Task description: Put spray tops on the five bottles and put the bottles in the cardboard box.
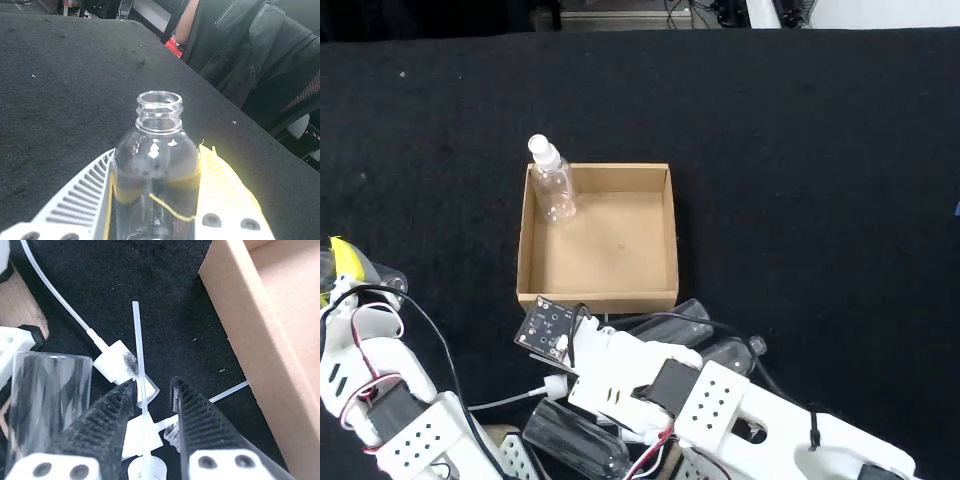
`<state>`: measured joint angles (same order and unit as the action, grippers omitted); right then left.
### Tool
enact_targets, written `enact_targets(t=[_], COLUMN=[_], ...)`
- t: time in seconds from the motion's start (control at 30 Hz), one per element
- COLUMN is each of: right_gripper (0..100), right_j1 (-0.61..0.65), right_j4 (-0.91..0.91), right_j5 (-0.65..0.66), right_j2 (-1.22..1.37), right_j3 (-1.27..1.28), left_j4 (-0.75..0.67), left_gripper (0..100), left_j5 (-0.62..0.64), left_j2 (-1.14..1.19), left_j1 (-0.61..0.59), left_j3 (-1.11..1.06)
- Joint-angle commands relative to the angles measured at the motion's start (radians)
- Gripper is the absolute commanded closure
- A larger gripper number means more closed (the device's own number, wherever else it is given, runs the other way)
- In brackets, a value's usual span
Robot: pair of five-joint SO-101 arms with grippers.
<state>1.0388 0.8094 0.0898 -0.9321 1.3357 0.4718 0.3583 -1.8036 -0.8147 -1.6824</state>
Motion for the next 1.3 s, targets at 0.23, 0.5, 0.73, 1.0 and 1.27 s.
enact_targets(t=[0.23, 0.5, 0.73, 1.0, 1.27], right_gripper=[90.3, 90.3, 99.0, 98.8, 98.8], right_j1=[0.018, 0.018, 0.011, -0.029, -0.11], right_j4=[-0.038, -0.035, -0.02, 0.021, 0.172], right_j5=[0.005, 0.005, 0.008, 0.008, 0.068], right_j2=[0.176, 0.182, 0.18, 0.18, 0.05], right_j3=[-0.088, -0.091, -0.12, -0.156, -0.186], left_j4=[-0.015, -0.015, -0.015, -0.015, -0.015], left_gripper=[97, 97, 97, 97, 97], left_j5=[0.003, 0.003, 0.003, 0.003, 0.003], left_j2=[-0.014, -0.014, -0.014, -0.014, -0.014], left_j1=[0.012, 0.01, 0.008, 0.008, 0.005], left_j3=[-0.016, -0.016, -0.016, -0.016, -0.016])
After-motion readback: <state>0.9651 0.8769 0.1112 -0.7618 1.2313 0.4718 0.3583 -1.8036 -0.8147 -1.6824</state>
